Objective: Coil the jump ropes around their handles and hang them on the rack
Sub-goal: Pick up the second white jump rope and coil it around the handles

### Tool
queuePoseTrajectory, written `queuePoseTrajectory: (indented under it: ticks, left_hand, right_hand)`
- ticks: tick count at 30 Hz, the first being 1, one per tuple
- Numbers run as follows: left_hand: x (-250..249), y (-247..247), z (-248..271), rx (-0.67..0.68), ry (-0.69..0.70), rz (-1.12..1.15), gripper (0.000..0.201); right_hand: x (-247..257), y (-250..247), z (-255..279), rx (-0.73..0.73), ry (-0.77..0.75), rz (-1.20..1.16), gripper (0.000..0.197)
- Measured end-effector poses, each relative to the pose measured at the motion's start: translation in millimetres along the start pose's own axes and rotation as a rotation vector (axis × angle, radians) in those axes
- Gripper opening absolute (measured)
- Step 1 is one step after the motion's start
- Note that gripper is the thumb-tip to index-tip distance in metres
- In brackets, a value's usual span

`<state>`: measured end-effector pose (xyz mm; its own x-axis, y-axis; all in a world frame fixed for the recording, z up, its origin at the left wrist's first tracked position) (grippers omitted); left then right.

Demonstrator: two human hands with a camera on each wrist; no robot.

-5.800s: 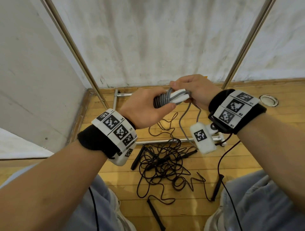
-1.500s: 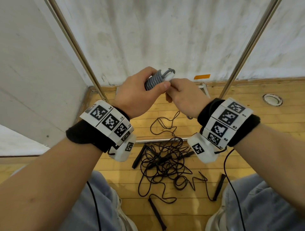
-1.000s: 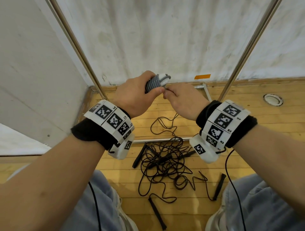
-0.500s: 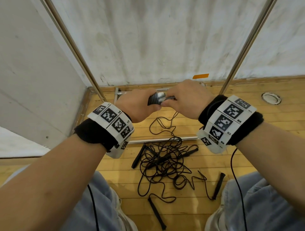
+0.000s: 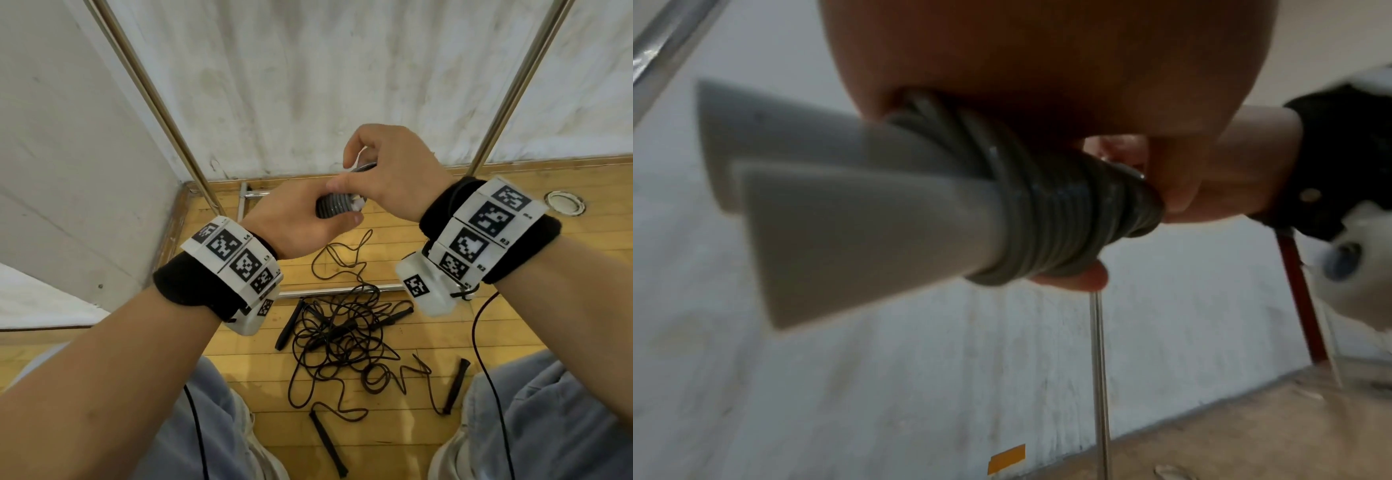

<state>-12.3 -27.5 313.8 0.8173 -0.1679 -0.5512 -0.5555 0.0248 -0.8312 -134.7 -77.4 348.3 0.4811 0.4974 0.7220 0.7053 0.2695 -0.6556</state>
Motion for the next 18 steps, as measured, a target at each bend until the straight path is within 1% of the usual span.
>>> queuePoseTrajectory:
  ticks: [2,3,5,6,9,10,12,15,17,18]
  left_hand:
    - [-4,2,3,0.029,-0.008,0.063,0.03]
    - [-6,3,3,0.037,-0.003,0.13,0.028]
    - [-11,1,6,0.045,0.007,0.287,0.009]
    - [-13,-1,7,0.045,0.005,0.354,0.006]
    - [-20,-3,10,0.027,0.0,0.567,0.009]
    - [-23,-5,10,0.02,0.006,0.616,0.013]
    - [-25,-6,9,0.004,0.019,0.698,0.017]
    - [-20,-8,6,-0.043,-0.017,0.774,0.023]
    - [-19,-8,4,-0.07,-0.039,0.805,0.026]
    - [-19,-9,3,-0.083,-0.038,0.822,0.027]
  right_hand:
    - [1,3,-1,0.019,0.001,-0.055,0.027]
    - [1,3,-3,0.035,0.016,-0.119,0.027]
    - [-2,2,-4,0.086,0.067,-0.31,0.025]
    - [-3,1,-4,0.116,0.098,-0.41,0.025]
    - [-8,6,-3,0.2,0.188,-0.679,0.026]
    - [-9,9,-2,0.216,0.212,-0.764,0.027]
    - [-9,14,-1,0.211,0.247,-0.913,0.029]
    - [-12,16,-2,0.142,0.296,-1.063,0.031]
    - [-14,16,-3,0.115,0.294,-1.095,0.029]
    - [-14,17,-3,0.122,0.288,-1.086,0.024]
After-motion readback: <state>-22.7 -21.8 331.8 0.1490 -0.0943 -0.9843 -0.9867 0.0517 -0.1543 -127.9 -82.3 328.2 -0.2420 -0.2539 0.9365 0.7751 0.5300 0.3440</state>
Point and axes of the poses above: each hand's wrist, its own z-axis away from the middle knuckle, its own y-axis out of the palm, x = y × z, the point moved 5 cm from there along -z, towards the middle knuckle, and after that the axes turned 1 degree about y, right-handed, at the moved point
